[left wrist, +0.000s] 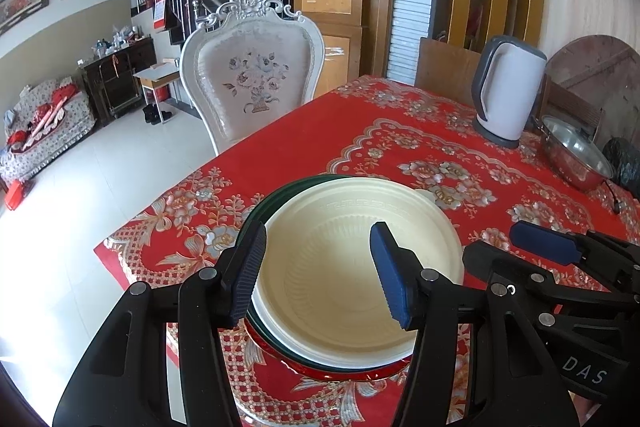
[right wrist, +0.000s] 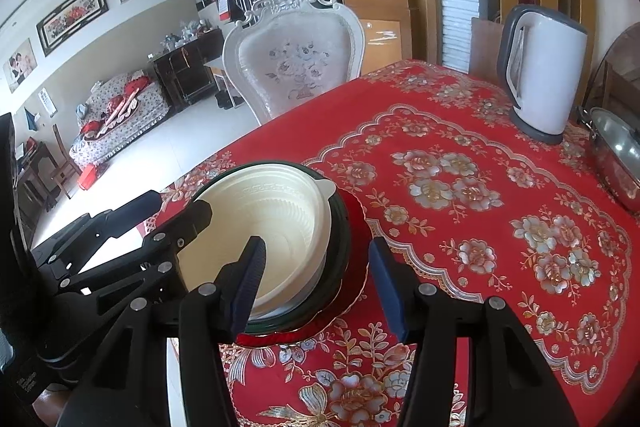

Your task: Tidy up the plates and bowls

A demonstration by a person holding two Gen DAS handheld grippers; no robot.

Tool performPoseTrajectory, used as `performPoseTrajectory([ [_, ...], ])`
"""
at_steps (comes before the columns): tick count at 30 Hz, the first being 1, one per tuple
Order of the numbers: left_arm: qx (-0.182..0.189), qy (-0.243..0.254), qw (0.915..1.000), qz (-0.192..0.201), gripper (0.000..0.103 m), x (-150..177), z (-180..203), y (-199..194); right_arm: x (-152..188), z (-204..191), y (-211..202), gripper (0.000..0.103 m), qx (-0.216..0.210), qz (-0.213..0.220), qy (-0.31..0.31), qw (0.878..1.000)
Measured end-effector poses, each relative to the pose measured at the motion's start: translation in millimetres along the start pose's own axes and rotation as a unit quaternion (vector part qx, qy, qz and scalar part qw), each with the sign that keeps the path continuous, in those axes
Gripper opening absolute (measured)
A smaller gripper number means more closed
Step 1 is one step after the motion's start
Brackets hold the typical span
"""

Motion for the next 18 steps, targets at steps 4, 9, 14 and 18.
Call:
performPoseTrajectory([
  [4,-0.003,0.004,1.0,-0.005,0.055,2,-3,1,1,-1,2,0.054,-0.002,-0.002,0.0,1.0],
  [9,-0.009,0.003,0.9999,0.008,0.055,4,-9,-1,3,-4,6,0.054,-0.005,-0.005,0.0,1.0],
  [14,-0.037,-0.007,0.9991,0.022,0.073,2,-20,-5,5,-11,10,0.055,-0.009,-0.006,-0.005,1.0],
  [18,-0.024,-0.011,0.9988,0.04,0.073,-2,-24,-11,7,-12,15,0.055,-0.012,-0.008,-0.004,1.0],
])
Point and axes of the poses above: each gripper's, at about its wrist camera, not at the fingertips, and y roughly the way its jaws point, z to its right, x to its underside, the point moved 6 cm from there along y, roughly the way its jaws point, and after that the axes turned 3 degrees about -y, right-handed, at the moved point
